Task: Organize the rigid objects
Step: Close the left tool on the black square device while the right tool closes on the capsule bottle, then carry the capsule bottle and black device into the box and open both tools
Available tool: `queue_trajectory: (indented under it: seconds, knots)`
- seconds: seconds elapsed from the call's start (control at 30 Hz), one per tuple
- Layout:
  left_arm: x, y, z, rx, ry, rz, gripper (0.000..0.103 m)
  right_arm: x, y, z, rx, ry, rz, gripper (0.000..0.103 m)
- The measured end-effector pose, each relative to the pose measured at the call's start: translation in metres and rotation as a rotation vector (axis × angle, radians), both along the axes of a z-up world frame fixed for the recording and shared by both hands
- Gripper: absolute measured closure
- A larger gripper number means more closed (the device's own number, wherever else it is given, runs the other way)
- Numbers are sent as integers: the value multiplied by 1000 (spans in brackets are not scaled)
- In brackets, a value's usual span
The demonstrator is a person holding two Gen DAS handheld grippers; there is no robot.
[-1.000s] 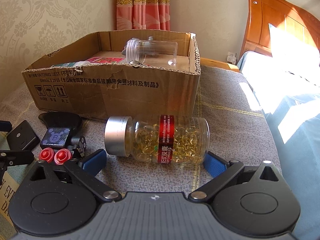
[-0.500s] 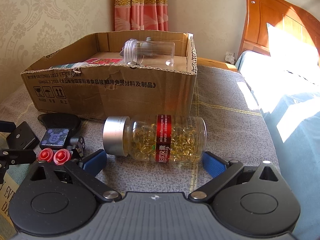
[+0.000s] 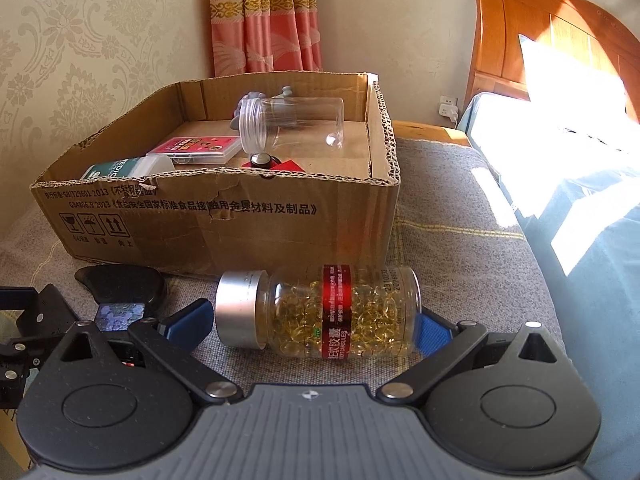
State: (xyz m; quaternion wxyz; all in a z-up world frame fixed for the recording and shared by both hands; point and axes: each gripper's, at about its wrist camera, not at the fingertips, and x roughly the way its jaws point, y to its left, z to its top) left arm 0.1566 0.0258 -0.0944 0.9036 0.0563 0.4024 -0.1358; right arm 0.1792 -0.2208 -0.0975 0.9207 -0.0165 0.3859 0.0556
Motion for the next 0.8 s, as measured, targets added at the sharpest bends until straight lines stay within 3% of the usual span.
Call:
queue_trajectory:
  seconds: [0.17,0.27,0.47,0.8]
  knots:
    - [1,-1,0,1,-3,-5,33,2,4,1,-12,4,-13,1]
    - [2,0,0,1,-5,-32,33,3,7,1,-35,12,-7,6]
    - [5,4,-1,-7,-15,-98,33,0,6,2,-40,24,10,7]
    - [3,3,5,-36,31,-96,34,-5,8,7,-62,36,59,7]
